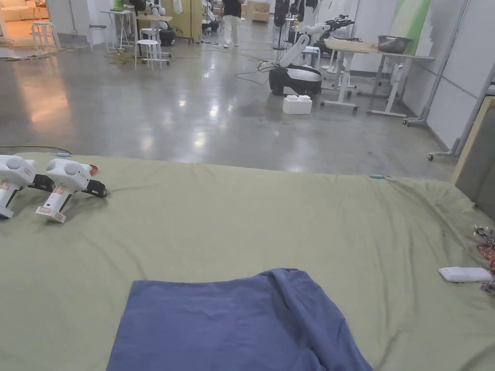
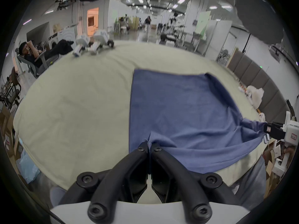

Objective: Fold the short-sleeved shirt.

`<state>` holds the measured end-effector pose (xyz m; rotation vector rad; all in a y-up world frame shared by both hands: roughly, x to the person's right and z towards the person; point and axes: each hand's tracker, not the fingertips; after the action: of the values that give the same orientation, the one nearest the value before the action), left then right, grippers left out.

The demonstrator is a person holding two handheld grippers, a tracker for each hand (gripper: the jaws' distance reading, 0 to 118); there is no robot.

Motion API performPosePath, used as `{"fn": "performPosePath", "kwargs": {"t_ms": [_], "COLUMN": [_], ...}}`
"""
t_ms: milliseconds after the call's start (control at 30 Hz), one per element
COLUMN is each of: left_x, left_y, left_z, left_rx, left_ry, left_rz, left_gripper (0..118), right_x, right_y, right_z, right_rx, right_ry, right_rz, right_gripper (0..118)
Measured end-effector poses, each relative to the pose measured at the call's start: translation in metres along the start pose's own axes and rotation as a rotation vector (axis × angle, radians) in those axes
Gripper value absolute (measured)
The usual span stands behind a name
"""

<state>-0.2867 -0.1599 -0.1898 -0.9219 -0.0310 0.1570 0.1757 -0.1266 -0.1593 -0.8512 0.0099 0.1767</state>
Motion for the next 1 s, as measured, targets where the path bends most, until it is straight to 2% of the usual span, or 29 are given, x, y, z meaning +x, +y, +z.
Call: {"fn": "performPosePath", "kwargs": {"t_ms": [200,267,333,367,400,433,467,633,700,767,867,967,1000], "left_x": [-0.001,0.0,0.001,0.001,0.002,0.004,0.009,0.033,0.042,0.05,0.061,0.067,0.068], "left_y": [-0.02,-0.018,-0.012,-0.008,-0.001,0.005,0.011,0.046,0.057,0.066,0.072,0.073,0.073], "left_z": [-0.026,-0.024,-0.018,-0.013,-0.009,-0.005,0.0,0.018,0.026,0.033,0.04,0.046,0.045], "left_rx": [-0.034,-0.013,0.02,0.047,0.086,0.122,0.164,0.38,0.468,0.555,0.693,0.744,0.747], "left_ry": [-0.008,0.01,0.025,0.022,0.019,0.016,0.018,0.078,0.087,0.099,0.172,0.189,0.185], "left_rz": [0.066,0.066,0.068,0.067,0.063,0.052,0.034,-0.084,-0.085,-0.072,-0.069,-0.062,-0.063], "left_gripper": [0,7,27,40,55,62,63,62,55,44,29,7,1], "right_x": [-0.002,-0.003,-0.006,-0.006,-0.008,-0.009,-0.01,-0.025,-0.032,-0.04,-0.05,-0.055,-0.055], "right_y": [-0.025,-0.023,-0.014,-0.008,0.0,0.009,0.017,0.061,0.075,0.086,0.095,0.097,0.097], "right_z": [-0.037,-0.035,-0.025,-0.021,-0.016,-0.012,-0.009,0.001,0.002,0.004,0.003,0.001,0.001], "right_rx": [-0.066,-0.06,-0.015,0.021,0.068,0.114,0.172,0.424,0.512,0.576,0.676,0.716,0.73], "right_ry": [0.023,0.013,-0.017,-0.021,-0.029,-0.038,-0.04,-0.046,-0.054,-0.081,-0.116,-0.097,-0.089], "right_rz": [-0.06,-0.07,-0.079,-0.082,-0.088,-0.088,-0.092,-0.102,-0.124,-0.148,-0.16,-0.179,-0.187], "right_gripper": [2,4,18,34,62,78,84,84,83,74,50,5,2]}}
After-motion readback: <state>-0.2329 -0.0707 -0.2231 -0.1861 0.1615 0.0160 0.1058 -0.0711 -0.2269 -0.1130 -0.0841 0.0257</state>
